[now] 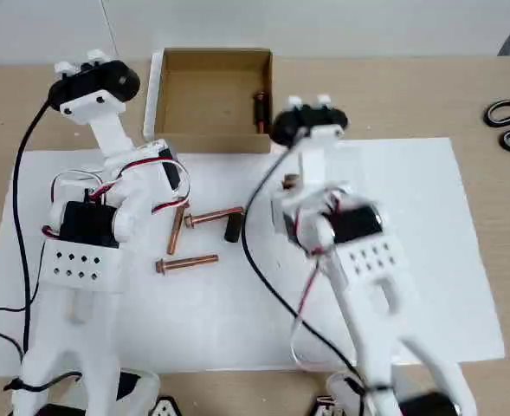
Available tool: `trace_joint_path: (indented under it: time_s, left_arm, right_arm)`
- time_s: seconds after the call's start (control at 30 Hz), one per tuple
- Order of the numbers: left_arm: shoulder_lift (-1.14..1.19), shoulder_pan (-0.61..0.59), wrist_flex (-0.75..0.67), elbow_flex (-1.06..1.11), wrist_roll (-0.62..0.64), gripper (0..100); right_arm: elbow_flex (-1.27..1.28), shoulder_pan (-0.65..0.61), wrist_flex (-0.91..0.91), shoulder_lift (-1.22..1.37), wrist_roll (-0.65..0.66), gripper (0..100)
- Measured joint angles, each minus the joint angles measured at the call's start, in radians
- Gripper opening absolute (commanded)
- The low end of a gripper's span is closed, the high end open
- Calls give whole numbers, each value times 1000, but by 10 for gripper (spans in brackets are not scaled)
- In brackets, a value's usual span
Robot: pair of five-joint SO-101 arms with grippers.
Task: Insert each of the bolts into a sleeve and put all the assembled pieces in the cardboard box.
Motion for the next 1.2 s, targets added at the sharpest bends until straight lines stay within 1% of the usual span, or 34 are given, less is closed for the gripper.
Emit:
trace_joint_path:
  time_s: [0.3,0.6,1.0,1.2]
  left_arm:
    - [0,0,48,0,0,6]
    - [0,0,48,0,0,6]
    - [0,0,48,0,0,6]
    - [0,0,78,0,0,6]
  right_arm:
    - [-420,-2,-8,417,3,3]
    - [-806,-2,-153,749,6,2]
    - [-1108,0,-422,1125,6,2]
    - [-1261,0,-445,1335,6,4]
